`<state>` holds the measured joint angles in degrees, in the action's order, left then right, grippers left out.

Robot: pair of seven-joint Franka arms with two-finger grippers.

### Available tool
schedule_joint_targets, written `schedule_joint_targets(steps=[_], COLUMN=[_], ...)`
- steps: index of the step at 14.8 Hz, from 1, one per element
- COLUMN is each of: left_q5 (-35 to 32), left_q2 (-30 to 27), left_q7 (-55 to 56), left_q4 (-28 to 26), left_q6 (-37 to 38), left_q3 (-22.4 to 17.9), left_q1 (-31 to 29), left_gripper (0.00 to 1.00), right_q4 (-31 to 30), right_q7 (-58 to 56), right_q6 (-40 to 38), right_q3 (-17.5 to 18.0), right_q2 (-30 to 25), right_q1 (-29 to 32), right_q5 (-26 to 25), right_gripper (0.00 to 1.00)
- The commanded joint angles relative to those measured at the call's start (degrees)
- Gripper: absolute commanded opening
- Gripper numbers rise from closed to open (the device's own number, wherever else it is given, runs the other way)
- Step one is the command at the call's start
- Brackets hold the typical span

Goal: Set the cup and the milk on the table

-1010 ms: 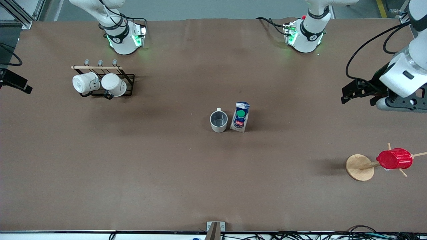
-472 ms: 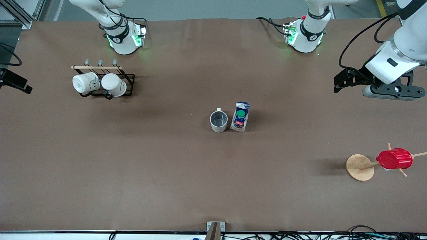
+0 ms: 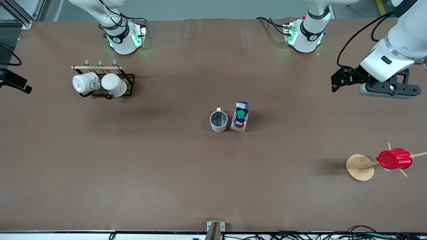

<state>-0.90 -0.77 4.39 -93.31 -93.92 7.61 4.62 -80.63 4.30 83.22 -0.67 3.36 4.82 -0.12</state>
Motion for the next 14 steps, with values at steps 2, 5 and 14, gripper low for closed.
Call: schedule_joint_targets(steps=[2,5,14], left_q5=[-2.0,-0.8,1.8], left_q2=[-1.8,-1.9,-2.7], left_q7=[0.9,3.8,2.6], left_q4=[-1.6,-1.5,-2.4], left_q6=[-0.7,-0.4,-0.3], left_q3=[-0.7,-1.6,-3.7], left_q1=[1.1,1.8,2.2], left_gripper=[0.97,0.97,0.97], right_q4=[-0.8,-0.8,-0.8], right_q7=[-0.3,-0.3,-0.3], right_q6=[-0.2,-0.2,-0.2], right_q3=[0.0,0.0,0.0], right_q2=[-0.8,-0.8,-0.8], right_q1=[0.3,0.3,0.3], right_q5=[0.6,0.6,0.6], right_gripper=[1.0,1.0,1.0])
